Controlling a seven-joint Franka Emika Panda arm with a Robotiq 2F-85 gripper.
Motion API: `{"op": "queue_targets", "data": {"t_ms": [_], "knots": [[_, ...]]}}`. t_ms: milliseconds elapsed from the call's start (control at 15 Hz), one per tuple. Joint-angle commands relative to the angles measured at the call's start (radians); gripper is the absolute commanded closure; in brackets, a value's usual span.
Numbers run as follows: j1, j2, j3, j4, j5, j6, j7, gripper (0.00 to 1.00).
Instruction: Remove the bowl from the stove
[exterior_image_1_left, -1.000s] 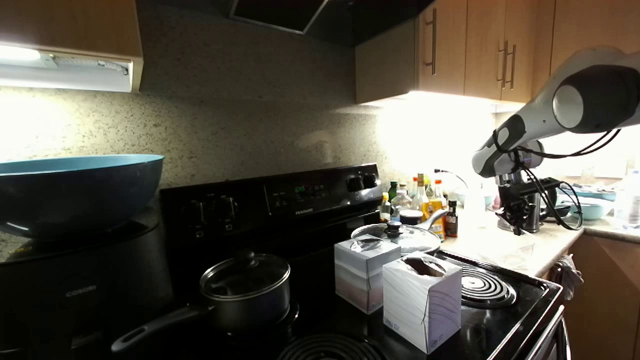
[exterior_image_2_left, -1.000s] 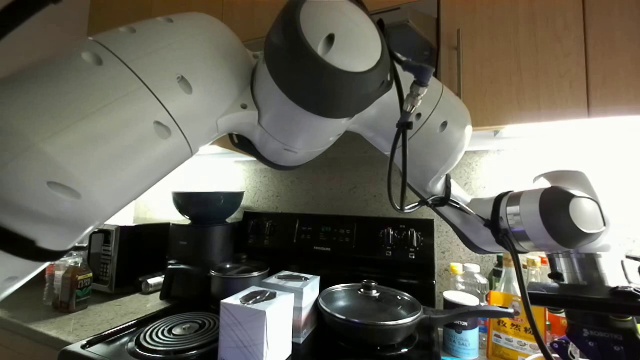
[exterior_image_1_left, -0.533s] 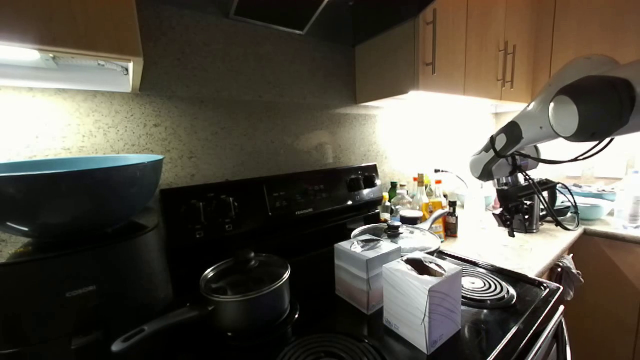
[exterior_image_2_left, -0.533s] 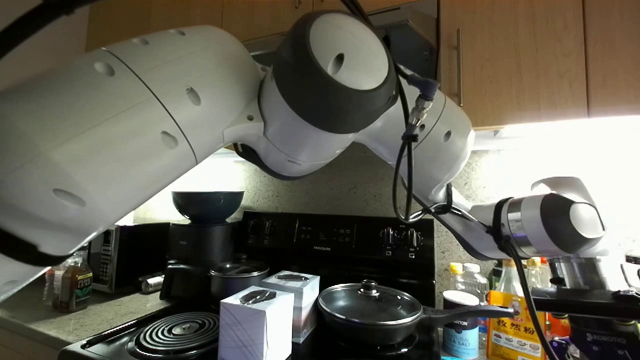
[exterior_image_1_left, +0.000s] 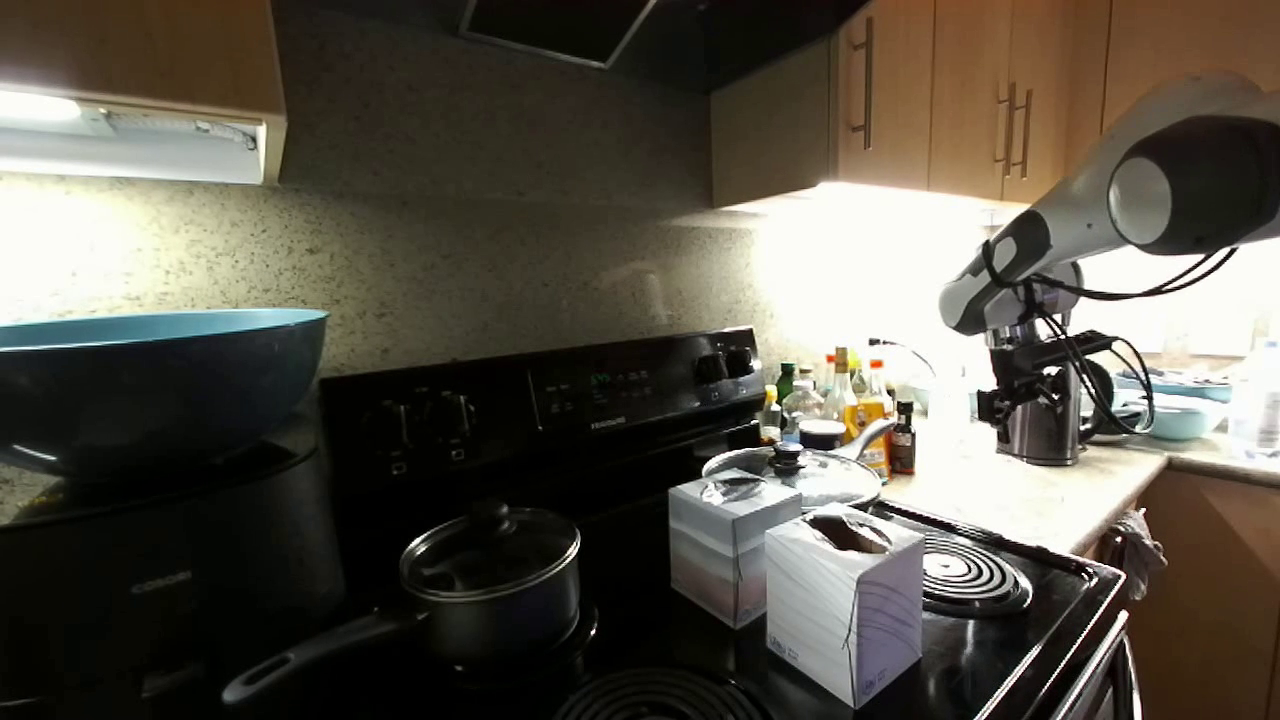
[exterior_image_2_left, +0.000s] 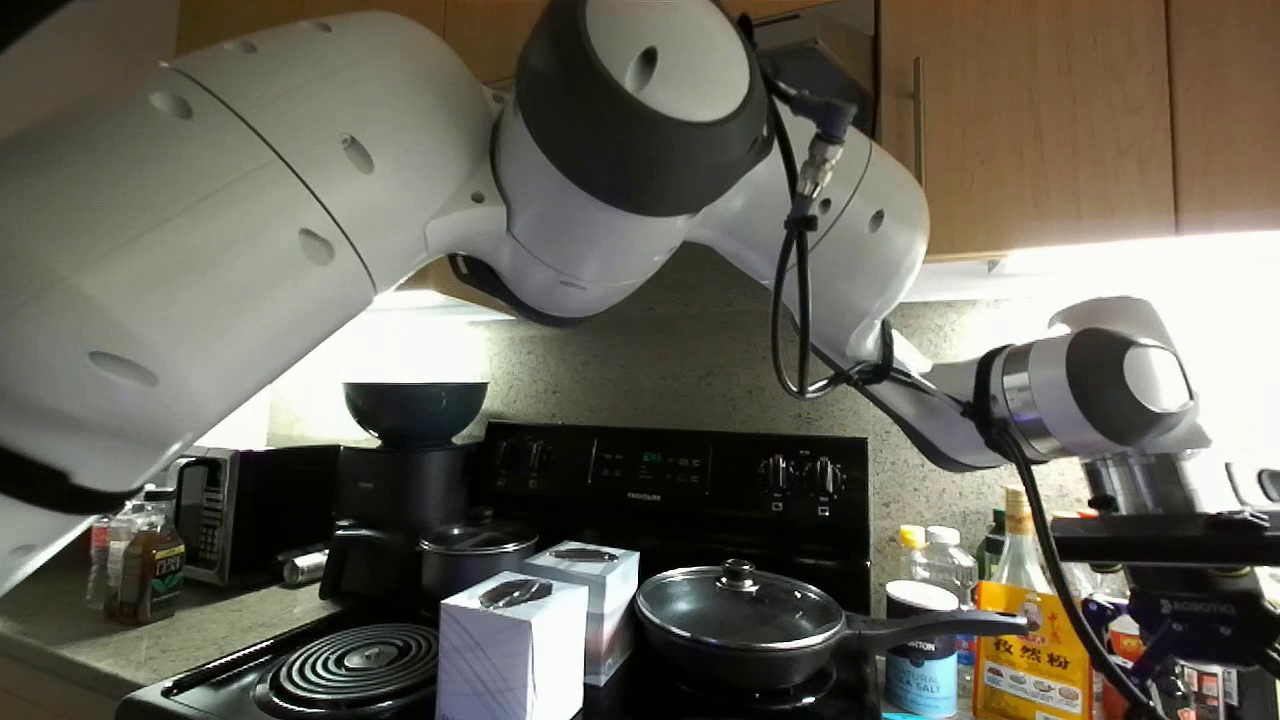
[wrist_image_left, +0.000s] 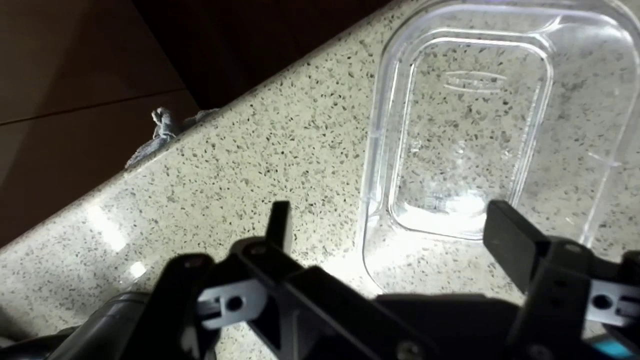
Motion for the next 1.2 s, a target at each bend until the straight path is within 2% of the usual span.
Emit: {"op": "queue_targets", "data": {"t_ms": [0, 200, 400, 867, 1133], "knots": [[0.049, -0.173, -0.017, -0.179, -0.015, -0.002, 0.033, 0.00], [0.075, -0.270, -0.009, -0.273, -0.014, -0.065, 0.010, 0.00], [0.076, -0.305, 0.016, -0.301, -0.012, -0.194, -0.006, 0.00], [0.059, -0.229, 0.045, -0.227, 0.011, -0.442, -0.056, 0.00], [0.053, -0.178, 0.059, -0.184, 0.003, -0.422, -0.109, 0.00]]}}
